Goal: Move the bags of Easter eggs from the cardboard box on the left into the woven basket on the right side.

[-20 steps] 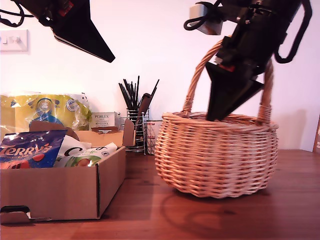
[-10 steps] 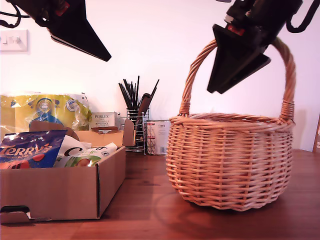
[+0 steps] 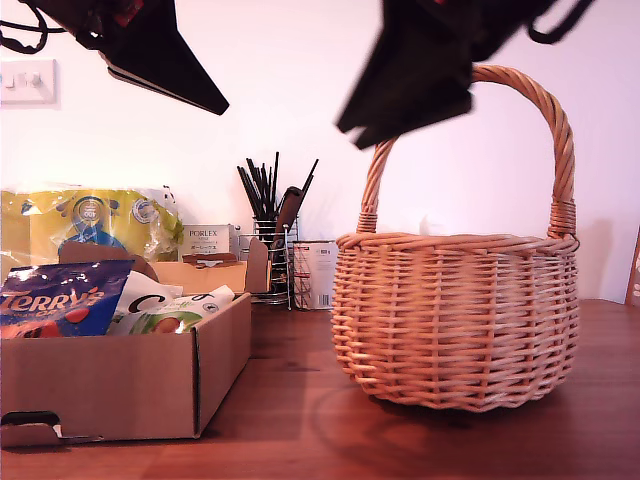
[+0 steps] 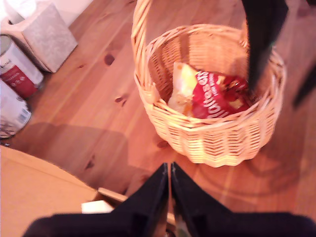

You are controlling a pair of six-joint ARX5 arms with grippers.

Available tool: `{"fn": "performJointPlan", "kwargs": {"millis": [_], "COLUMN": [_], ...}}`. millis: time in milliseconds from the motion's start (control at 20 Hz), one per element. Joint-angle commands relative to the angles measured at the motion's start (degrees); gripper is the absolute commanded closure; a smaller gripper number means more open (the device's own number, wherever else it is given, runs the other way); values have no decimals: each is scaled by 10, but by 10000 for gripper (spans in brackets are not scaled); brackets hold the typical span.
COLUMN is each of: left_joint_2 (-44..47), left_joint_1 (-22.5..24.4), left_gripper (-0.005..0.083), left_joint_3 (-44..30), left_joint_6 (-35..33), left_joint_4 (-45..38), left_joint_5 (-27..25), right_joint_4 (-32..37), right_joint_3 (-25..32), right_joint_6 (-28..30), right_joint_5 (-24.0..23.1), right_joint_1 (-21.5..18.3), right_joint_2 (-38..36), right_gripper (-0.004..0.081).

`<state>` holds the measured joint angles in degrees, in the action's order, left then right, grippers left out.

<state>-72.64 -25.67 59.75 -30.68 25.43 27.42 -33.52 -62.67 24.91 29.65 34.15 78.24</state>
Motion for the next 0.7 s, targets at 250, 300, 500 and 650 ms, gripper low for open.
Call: {"fn": "performJointPlan", "kwargs": {"millis": [250,300,500,650], "left_joint_2": [5,13,59,97], "left_joint_1": [42,56,117,165], "left_gripper": [793,793,793,793], "left_joint_3": [-15,-24,-88,-158], "left_joint_6": [7,7,6,7], "left_joint_4": [2,1,-16,-47], "left_joint_5": [10,14,42,46], "right_joint_4": [5,5,-16,-26], "right_joint_3": [-1,-1,0,17], "right_joint_6": [-59,-70,-92,-98], "right_joint_5": [-64,-86,-146,-168], "right_joint_1": [42,45,46,46], "right_joint_2": [-63,-91,-196,-259], "right_gripper": [782,782,782,782]}}
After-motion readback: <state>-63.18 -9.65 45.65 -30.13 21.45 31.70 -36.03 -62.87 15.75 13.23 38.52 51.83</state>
